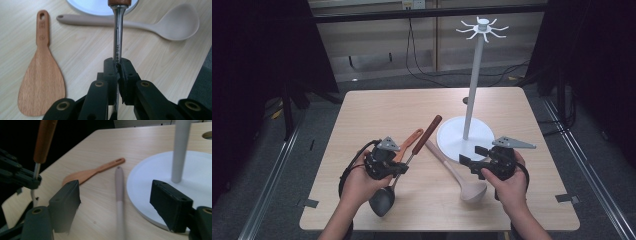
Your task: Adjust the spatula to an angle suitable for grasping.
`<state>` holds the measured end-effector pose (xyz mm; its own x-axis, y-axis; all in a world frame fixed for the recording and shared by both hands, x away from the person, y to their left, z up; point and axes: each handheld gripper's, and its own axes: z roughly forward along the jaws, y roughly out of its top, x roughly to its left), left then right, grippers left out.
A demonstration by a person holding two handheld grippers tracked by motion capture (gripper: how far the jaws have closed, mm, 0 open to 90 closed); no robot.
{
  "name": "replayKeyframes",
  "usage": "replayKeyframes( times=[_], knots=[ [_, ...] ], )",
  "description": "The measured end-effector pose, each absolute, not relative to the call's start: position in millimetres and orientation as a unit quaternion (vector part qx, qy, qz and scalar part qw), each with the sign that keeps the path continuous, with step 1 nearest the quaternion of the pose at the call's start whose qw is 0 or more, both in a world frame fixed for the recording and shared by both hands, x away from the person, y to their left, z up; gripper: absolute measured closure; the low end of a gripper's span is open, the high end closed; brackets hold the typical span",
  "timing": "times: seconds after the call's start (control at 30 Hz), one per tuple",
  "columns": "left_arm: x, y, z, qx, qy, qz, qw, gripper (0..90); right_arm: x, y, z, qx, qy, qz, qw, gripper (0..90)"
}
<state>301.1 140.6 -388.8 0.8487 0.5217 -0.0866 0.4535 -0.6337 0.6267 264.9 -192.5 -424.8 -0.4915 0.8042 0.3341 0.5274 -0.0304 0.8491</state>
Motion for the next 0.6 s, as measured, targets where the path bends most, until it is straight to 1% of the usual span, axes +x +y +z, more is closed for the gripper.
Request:
replayKeyframes(
  times=[0.07, 0.1, 0.2, 0.23, 0.3, 0.33, 0.4, 0.47, 0.6],
  knots=[
    [297.7, 135.9, -386.3, 0.899, 0.271, 0.057, 0.339, 84.8, 262.4, -183.9, -422.3, 0.485, 0.676, 0.54, 0.126, 29.4],
    [296.8, 133.8, -385.8, 0.899, 0.269, 0.06, 0.341, 84.7, 260.6, -179.0, -421.9, 0.483, 0.674, 0.545, 0.124, 34.0],
    [293.5, 126.7, -386.4, 0.896, 0.267, 0.067, 0.348, 84.7, 256.5, -163.2, -422.0, 0.473, 0.672, 0.56, 0.108, 39.3],
    [292.5, 124.5, -386.7, 0.893, 0.268, 0.071, 0.353, 84.8, 255.5, -160.1, -421.6, 0.472, 0.671, 0.562, 0.103, 43.0],
    [290.8, 122.1, -386.4, 0.89, 0.272, 0.078, 0.359, 84.7, 252.4, -150.5, -418.9, 0.466, 0.663, 0.581, 0.078, 53.5],
    [290.4, 121.4, -385.9, 0.891, 0.266, 0.08, 0.358, 84.7, 252.4, -150.5, -418.9, 0.466, 0.663, 0.581, 0.078, 53.5],
    [286.5, 117.5, -384.3, 0.891, 0.264, 0.09, 0.358, 84.7, 250.2, -146.0, -416.4, 0.456, 0.665, 0.585, 0.082, 56.4],
    [284.1, 113.8, -382.8, 0.888, 0.262, 0.095, 0.366, 84.7, 248.1, -142.4, -413.9, 0.452, 0.663, 0.593, 0.074, 57.6],
    [280.4, 107.2, -377.8, 0.881, 0.254, 0.107, 0.383, 84.7, 245.5, -131.7, -412.5, 0.45, 0.665, 0.591, 0.075, 60.6]
  ],
)
